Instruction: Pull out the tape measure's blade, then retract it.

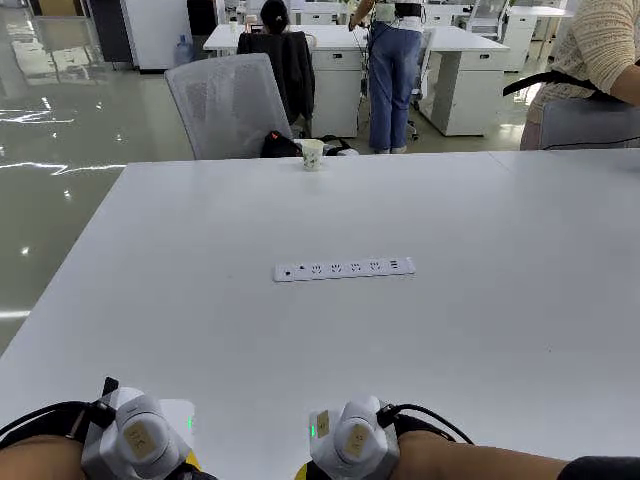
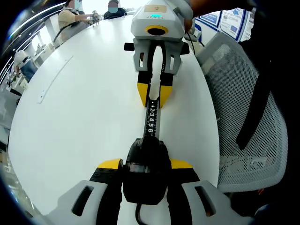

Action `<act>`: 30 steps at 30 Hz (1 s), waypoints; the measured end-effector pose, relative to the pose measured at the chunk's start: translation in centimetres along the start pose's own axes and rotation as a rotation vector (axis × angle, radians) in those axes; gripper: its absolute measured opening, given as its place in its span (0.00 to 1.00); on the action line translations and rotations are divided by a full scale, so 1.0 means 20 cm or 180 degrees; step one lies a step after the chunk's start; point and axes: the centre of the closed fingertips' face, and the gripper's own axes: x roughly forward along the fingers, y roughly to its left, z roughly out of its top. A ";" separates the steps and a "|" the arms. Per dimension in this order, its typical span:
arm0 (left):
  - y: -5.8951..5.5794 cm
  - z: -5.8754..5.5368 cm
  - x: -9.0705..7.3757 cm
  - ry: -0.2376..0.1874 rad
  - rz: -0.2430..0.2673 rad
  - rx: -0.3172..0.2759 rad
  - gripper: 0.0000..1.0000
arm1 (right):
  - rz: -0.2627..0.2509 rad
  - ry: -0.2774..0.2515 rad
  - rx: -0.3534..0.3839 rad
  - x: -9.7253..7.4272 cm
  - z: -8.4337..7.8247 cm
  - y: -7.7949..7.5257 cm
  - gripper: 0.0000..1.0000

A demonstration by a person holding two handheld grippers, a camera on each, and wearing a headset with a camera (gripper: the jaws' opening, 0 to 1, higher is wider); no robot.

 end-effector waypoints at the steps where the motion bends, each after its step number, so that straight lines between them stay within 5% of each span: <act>1: 0.00 0.00 0.00 0.0000 0.0000 0.0001 0.31 | 0.0000 -0.0001 0.0002 0.00 0.00 0.00 0.10; 30: -0.01 0.01 0.00 0.0015 0.0008 -0.0006 0.31 | -0.0017 -0.0003 0.0047 -0.05 -0.05 0.00 0.10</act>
